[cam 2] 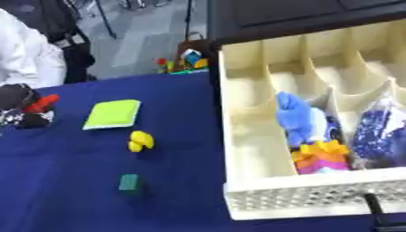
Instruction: Pick up objects from table and place into drawer.
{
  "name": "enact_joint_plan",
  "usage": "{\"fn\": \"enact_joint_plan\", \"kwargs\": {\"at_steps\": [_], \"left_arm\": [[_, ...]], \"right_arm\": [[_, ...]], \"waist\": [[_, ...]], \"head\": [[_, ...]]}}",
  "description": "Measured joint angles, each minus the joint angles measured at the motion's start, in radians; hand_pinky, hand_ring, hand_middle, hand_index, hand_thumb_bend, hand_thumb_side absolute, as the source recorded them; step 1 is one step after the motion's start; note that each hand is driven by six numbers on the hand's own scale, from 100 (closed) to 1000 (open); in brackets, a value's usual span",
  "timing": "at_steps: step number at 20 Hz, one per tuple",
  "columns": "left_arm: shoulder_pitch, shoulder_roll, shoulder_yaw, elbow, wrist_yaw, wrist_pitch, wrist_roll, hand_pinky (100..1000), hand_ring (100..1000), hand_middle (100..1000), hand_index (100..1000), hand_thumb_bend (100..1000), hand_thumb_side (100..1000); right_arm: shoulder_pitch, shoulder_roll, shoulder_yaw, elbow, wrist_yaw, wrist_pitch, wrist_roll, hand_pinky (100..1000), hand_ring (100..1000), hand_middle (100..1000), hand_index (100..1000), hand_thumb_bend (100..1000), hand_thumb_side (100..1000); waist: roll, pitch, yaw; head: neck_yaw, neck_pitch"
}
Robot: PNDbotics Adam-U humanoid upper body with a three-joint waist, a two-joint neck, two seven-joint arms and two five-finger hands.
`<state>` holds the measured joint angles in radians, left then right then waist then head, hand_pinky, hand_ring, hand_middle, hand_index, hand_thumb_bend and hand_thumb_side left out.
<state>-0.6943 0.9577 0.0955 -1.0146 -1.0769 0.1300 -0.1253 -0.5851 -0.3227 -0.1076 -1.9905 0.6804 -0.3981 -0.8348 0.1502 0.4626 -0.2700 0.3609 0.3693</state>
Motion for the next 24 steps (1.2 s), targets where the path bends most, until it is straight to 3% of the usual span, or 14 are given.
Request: {"fn": "enact_joint_plan", "kwargs": {"at_steps": [4,14,19,20,21,24], "left_arm": [[0.009,0.0,-0.006,-0.056,0.043,0.007,0.049,333,561,484,562,100,567],[0.051,0.003,-0.032,-0.228,0.265,0.006,0.146,286,527,448,521,100,572],[0.063,0.011,-0.053,-0.323,0.346,0.002,0.164,279,523,442,514,100,579],[0.065,0.011,-0.059,-0.348,0.361,0.0,0.167,275,520,436,511,100,638],[0.068,0.012,-0.064,-0.376,0.377,-0.002,0.169,273,519,435,511,100,574],[0.069,0.018,-0.078,-0.459,0.423,0.003,0.175,266,514,429,507,100,565]], "right_arm": [[0.01,0.0,-0.004,0.0,0.0,0.002,-0.002,572,622,577,774,100,1000],[0.032,0.002,-0.015,0.0,0.0,0.007,-0.007,571,619,583,772,100,1000],[0.036,0.005,-0.016,0.0,0.0,0.007,-0.007,569,617,587,771,100,1000],[0.038,0.009,-0.016,0.0,0.0,0.007,-0.007,568,617,588,770,100,1000],[0.04,0.01,-0.017,0.0,0.0,0.007,-0.007,568,617,588,770,100,1000],[0.041,0.012,-0.019,0.0,0.0,0.007,-0.007,567,616,591,769,100,1000]], "waist": [[-0.004,-0.026,0.013],[-0.013,-0.086,0.043],[-0.018,-0.103,0.052],[-0.02,-0.114,0.055],[-0.022,-0.126,0.058],[-0.026,-0.143,0.063]], "head": [[-0.011,0.012],[-0.047,0.043],[-0.059,0.053],[-0.062,0.057],[-0.065,0.061],[-0.071,0.068]]}}
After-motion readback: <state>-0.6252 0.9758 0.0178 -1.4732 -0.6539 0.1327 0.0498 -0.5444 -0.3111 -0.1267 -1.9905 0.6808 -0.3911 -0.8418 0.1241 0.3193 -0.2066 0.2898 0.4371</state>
